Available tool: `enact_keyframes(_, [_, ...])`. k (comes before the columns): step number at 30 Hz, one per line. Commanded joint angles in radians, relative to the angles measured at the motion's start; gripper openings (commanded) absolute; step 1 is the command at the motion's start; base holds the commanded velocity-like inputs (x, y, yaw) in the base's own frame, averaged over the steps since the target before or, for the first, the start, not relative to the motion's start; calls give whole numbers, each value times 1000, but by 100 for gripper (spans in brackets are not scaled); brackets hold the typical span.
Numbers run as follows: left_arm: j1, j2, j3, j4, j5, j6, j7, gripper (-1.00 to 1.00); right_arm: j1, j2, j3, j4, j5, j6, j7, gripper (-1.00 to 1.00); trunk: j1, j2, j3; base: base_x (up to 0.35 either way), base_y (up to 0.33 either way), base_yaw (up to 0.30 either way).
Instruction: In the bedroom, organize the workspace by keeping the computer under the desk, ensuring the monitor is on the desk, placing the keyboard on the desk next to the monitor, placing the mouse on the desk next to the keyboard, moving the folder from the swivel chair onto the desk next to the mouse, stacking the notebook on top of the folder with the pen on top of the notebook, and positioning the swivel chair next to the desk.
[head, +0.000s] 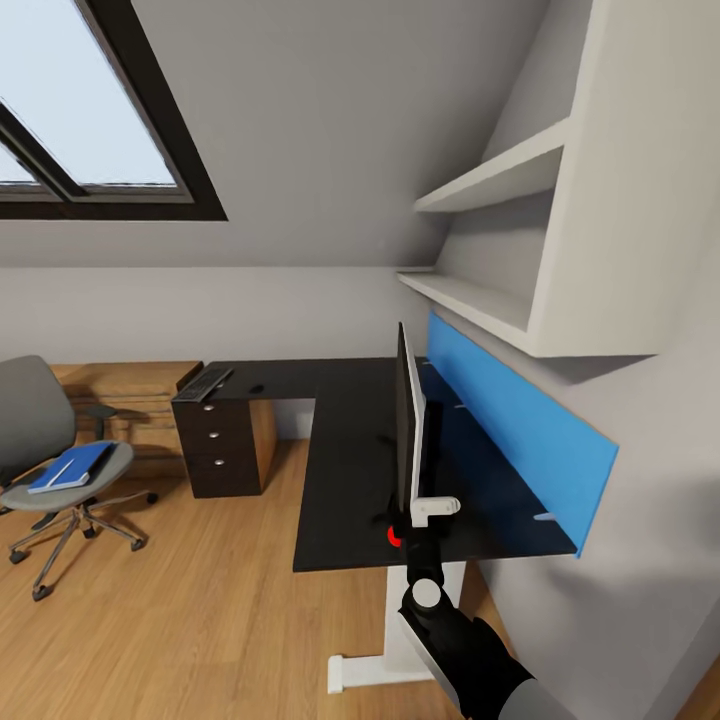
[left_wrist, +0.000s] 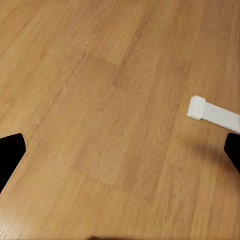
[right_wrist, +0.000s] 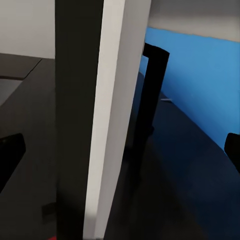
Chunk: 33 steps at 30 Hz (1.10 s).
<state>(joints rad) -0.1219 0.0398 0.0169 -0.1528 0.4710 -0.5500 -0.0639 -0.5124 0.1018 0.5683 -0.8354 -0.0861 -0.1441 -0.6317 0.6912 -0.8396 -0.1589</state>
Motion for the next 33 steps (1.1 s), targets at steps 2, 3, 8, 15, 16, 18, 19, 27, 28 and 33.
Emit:
enact_keyframes(2, [-1,0,2,1,6,-2,-7,100,-1,-1,5,2,-9,-6,-5,100,8,-15,-8,0,0,0])
enact_keyframes(3, [-1,0,2,1,6,-2,-7,100,-1,-1,5,3,-9,-6,-5,100,12,-22,-11,0,0,0])
enact_keyframes(8, [-1,1,2,1,6,-2,-6,100,-1,-1,5,4,-9,-6,-5,100,31,-57,-27,0,0,0])
enact_keyframes(15, [-1,2,2,1,6,-2,-6,100,-1,0,5,4,-8,-6,-5,100,54,-99,-45,0,0,0])
enact_keyframes(16, [-1,2,2,1,7,-2,-6,100,-1,0,5,4,-8,-6,-5,100,54,-99,-45,0,0,0])
enact_keyframes(18, [-1,2,2,1,6,-2,-6,100,-1,0,5,4,-8,-6,-5,100,54,-99,-45,0,0,0])
enact_keyframes(19, [-1,2,2,1,7,-2,-6,100,-1,0,5,4,-8,-6,-5,100,54,-99,-45,0,0,0])
enact_keyframes(27, [-1,1,2,1,7,-3,-8,100,-2,0,5,4,-8,-6,-5,100,54,-99,-45,0,0,0])
enact_keyframes(28, [-1,1,2,1,7,-3,-8,100,-2,0,5,4,-8,-6,-5,100,54,-99,-45,0,0,0])
enact_keyframes(33, [-1,0,3,1,7,-3,-10,100,-1,-1,5,4,-8,-6,-5,100,54,-99,-45,0,0,0])
